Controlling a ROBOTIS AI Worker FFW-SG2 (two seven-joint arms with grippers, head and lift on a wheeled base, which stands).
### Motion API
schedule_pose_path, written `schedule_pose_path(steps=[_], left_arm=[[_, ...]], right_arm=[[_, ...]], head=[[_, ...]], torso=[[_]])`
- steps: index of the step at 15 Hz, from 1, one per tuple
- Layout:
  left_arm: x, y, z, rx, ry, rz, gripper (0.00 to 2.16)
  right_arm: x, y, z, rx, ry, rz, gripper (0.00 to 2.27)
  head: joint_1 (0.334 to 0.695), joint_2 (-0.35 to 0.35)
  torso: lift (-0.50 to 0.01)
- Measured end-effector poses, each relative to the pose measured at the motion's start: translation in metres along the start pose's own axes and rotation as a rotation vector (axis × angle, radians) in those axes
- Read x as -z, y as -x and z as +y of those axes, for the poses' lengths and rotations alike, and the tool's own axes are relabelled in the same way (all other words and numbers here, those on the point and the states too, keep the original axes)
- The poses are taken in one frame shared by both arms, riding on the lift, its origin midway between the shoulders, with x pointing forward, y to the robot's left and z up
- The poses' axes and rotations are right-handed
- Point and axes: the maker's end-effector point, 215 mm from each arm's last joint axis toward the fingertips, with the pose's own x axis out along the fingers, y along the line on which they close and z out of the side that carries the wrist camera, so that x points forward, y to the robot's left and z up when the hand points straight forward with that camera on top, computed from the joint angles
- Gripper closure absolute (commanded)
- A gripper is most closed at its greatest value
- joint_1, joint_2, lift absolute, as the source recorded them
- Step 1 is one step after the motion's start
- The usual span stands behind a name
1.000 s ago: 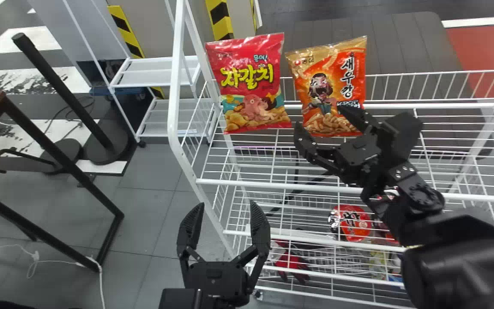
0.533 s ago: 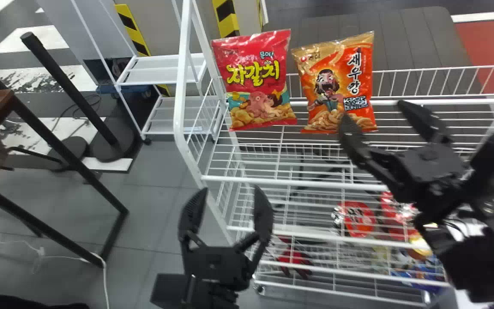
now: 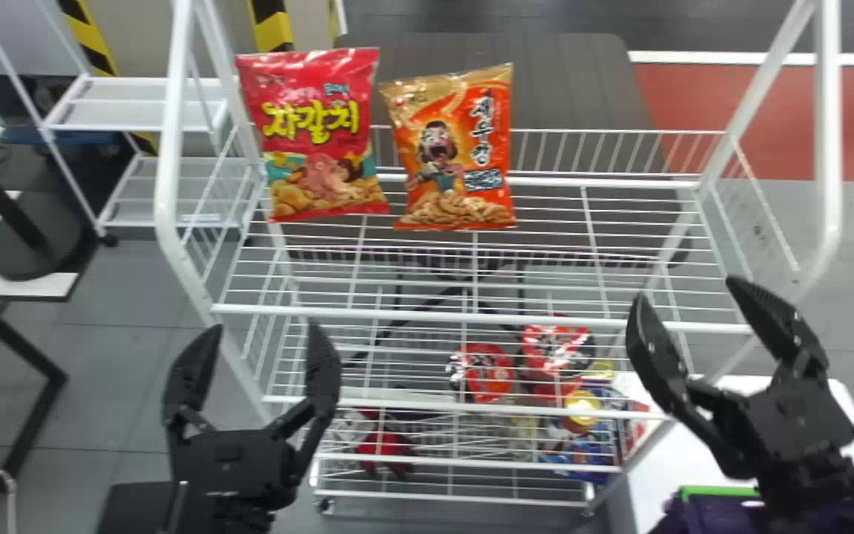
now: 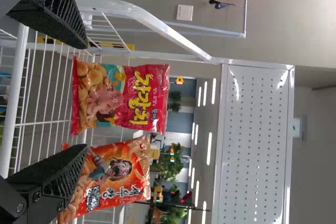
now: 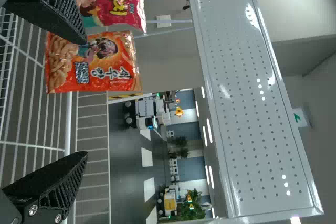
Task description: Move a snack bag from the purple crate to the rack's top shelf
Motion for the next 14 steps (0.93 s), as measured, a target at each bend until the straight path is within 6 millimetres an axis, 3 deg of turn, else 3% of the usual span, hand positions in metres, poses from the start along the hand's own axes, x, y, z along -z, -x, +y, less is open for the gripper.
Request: schedule_pose_path(steps=[2, 5, 9, 14], left_arm=[[0.002, 0.002, 0.000, 0.004, -0.002, 0.008, 0.16], [0.005, 0.007, -0.001, 0.008, -0.004, 0.020, 0.16], [0.002, 0.017, -0.004, 0.014, -0.029, 0.048, 0.16], [0.000, 0.026, -0.016, 0.020, -0.105, 0.113, 0.16]], right_arm=[[0.002, 0.027, -0.018, 0.039, 0.025, -0.020, 0.05], [0.008, 0.047, -0.036, 0.077, 0.046, -0.006, 0.05], [0.015, 0.058, -0.038, 0.086, 0.041, 0.039, 0.06], [0.035, 0.055, -0.028, 0.090, -0.018, 0.155, 0.07]], head=[[0.695, -0.070], [0.695, -0.121], [0.695, -0.140], [0.695, -0.138]], torso=[[0.000], [0.000], [0.000], [0.000]])
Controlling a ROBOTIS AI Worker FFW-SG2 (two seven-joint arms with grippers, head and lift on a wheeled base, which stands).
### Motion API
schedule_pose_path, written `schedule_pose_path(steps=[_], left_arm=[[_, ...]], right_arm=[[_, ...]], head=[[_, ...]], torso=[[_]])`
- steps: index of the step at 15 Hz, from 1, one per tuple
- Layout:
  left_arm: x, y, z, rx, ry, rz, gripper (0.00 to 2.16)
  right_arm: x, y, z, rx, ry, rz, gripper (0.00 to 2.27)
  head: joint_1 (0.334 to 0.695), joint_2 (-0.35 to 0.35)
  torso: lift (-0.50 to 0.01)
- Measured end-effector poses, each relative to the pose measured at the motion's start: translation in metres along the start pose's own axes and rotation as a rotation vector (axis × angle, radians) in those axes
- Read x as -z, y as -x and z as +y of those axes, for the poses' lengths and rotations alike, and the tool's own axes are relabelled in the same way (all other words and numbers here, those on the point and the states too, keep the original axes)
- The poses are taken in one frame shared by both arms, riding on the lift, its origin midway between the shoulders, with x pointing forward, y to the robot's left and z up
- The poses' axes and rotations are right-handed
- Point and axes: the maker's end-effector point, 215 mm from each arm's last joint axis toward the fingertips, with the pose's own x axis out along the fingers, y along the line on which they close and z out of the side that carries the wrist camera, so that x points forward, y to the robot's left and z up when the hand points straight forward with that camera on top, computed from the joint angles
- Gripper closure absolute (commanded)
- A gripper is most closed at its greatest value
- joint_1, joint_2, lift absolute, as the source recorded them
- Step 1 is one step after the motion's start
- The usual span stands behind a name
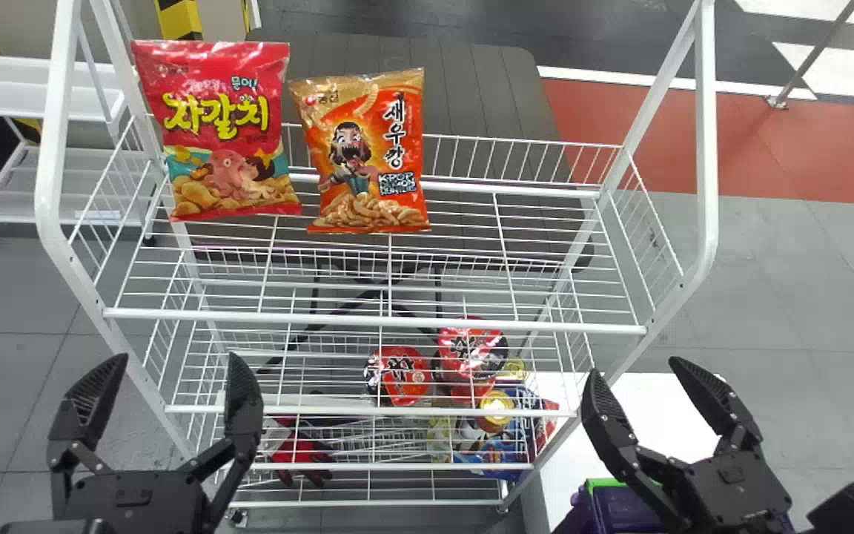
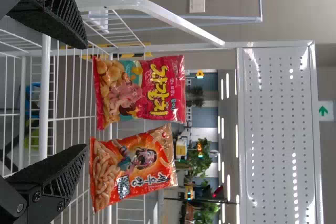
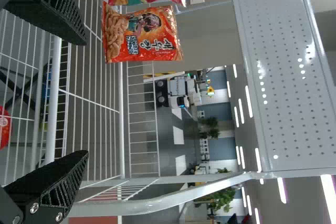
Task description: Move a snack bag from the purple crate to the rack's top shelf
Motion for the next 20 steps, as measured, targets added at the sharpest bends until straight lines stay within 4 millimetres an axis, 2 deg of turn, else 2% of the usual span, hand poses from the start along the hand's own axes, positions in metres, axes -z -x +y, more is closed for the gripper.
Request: schedule_pose_path(steps=[3, 8, 20], left_arm=[[-0.001, 0.004, -0.012, 0.014, -0.019, 0.019, 0.16], [-0.010, 0.008, -0.024, 0.028, -0.016, 0.013, 0.16], [-0.011, 0.011, -0.025, 0.018, -0.016, 0.013, 0.16]], right_arm=[[-0.012, -0.004, 0.012, -0.006, -0.004, -0.028, 0.08], [-0.035, -0.004, 0.019, -0.014, 0.006, -0.088, 0.08], [-0.051, 0.000, 0.026, -0.021, 0.014, -0.144, 0.08]], head=[[0.695, -0.139], [0.695, -0.153], [0.695, -0.153]], torso=[[0.000], [0.000], [0.000]])
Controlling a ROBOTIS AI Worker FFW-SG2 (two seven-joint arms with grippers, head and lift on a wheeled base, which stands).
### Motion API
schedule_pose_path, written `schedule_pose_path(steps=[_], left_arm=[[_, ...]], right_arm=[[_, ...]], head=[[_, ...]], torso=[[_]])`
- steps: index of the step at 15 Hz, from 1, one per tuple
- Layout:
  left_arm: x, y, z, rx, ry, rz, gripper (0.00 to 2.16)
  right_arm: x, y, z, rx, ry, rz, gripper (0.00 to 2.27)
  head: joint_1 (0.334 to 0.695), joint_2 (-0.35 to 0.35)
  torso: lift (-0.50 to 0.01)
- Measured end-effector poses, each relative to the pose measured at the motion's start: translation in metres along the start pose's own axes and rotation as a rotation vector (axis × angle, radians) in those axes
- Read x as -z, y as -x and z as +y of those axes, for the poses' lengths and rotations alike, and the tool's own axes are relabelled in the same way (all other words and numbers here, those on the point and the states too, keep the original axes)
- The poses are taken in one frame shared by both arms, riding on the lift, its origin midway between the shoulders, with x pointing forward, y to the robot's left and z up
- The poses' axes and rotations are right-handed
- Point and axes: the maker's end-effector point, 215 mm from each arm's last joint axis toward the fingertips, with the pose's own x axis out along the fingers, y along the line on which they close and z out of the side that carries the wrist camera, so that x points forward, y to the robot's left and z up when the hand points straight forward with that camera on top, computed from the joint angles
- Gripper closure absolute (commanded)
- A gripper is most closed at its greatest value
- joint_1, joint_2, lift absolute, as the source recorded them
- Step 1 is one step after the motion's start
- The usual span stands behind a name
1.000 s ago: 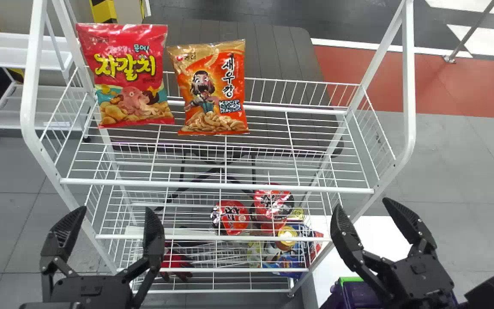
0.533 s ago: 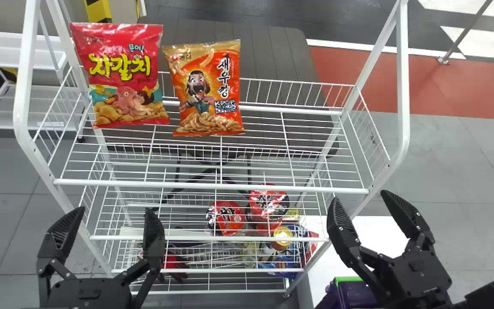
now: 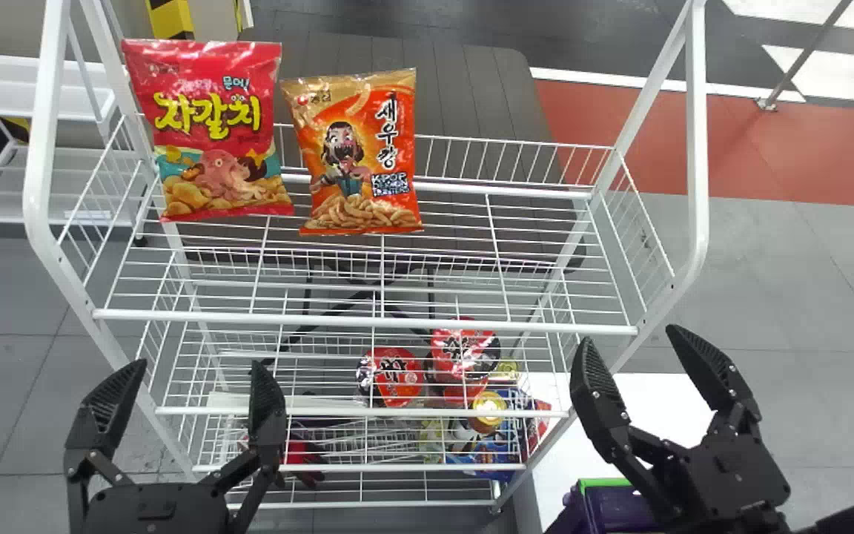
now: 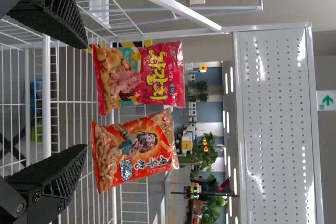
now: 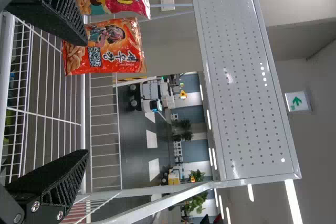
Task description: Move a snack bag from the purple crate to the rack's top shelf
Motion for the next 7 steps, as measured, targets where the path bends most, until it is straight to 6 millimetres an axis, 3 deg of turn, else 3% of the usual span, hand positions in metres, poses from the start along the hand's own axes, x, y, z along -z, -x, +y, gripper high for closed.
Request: schedule_pose_path(steps=[7], left_arm=[[0.0007, -0.0005, 0.0022, -0.003, -0.003, 0.000, 0.16]], right_arm=[[-0.0023, 0.0001, 0.0002, 0.005, -0.002, -0.009, 0.08]], head=[[0.695, -0.148]], torso=[[0.000]])
